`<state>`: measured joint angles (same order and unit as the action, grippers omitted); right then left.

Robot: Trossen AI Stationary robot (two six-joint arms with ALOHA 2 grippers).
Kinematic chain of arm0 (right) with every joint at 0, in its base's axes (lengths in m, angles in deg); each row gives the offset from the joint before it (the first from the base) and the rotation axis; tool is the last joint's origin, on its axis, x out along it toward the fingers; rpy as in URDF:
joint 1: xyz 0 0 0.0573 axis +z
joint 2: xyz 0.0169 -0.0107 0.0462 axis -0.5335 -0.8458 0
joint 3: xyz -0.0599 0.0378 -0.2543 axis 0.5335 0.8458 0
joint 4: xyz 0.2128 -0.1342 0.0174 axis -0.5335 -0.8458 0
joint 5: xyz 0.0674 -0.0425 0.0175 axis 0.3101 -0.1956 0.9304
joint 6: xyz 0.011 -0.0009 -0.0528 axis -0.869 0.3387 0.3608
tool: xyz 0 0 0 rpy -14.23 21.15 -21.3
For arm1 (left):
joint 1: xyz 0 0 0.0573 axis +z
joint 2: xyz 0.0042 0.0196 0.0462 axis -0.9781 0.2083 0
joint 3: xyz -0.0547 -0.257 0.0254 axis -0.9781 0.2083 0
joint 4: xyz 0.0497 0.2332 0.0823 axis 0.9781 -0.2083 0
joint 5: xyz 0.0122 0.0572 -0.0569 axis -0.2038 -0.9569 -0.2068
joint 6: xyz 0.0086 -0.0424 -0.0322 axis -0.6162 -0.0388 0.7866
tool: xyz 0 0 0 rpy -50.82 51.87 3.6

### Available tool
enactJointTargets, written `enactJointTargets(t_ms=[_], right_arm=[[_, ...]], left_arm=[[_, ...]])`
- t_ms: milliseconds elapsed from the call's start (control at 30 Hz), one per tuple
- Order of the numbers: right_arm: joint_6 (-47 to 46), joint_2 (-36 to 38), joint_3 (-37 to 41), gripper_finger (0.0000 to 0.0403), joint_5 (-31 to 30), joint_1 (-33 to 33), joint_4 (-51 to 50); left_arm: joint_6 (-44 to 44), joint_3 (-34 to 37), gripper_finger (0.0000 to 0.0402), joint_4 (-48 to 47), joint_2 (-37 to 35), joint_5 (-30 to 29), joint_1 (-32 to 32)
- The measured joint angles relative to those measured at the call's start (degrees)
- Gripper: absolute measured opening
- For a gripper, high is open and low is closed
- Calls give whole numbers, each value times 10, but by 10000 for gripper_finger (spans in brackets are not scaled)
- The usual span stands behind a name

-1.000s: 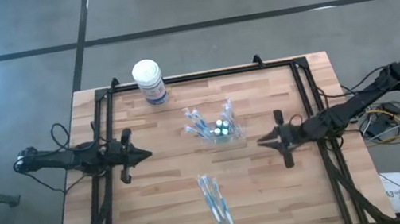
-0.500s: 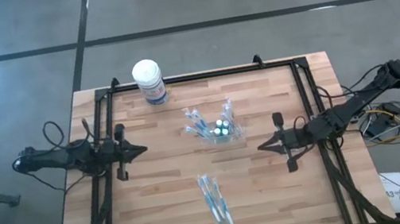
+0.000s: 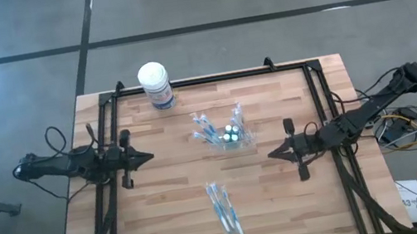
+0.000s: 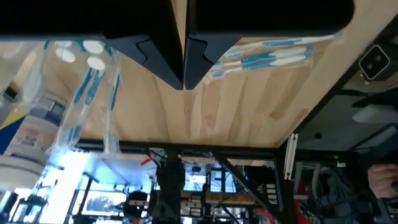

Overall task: Pick & Place toothbrushing station
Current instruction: Put the blue toothbrush into the transparent organizer

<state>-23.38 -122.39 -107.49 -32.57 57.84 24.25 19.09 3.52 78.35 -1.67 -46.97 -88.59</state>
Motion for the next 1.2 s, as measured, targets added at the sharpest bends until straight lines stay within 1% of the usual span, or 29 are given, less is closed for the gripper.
enactJointTargets(t_ms=[167,333,433,533,767,867,1000,1100,1200], right_arm=[[-18,-36,0,8,0,0,5],[-70,-106,-14,8,1,0,25],[-114,-158,-45,8,8,0,20],[-161,-222,-86,8,18,0,-7],[-232,-384,-213,11,22,-1,-64],[-286,-446,-292,25,42,-7,-141],[-356,-529,-418,55,45,-11,-307],[-387,-583,-511,78,60,-11,-424],[-406,-631,-592,100,93,-14,-501]], left_arm=[[13,0,13,0,0,0,0],[35,0,13,0,0,1,0],[45,0,9,0,0,1,0],[51,0,6,0,0,1,0],[49,0,17,-3,0,1,0],[49,0,20,-12,0,5,-1],[42,0,18,-23,0,6,0],[26,1,16,-26,0,6,0],[16,1,14,-28,0,6,0]])
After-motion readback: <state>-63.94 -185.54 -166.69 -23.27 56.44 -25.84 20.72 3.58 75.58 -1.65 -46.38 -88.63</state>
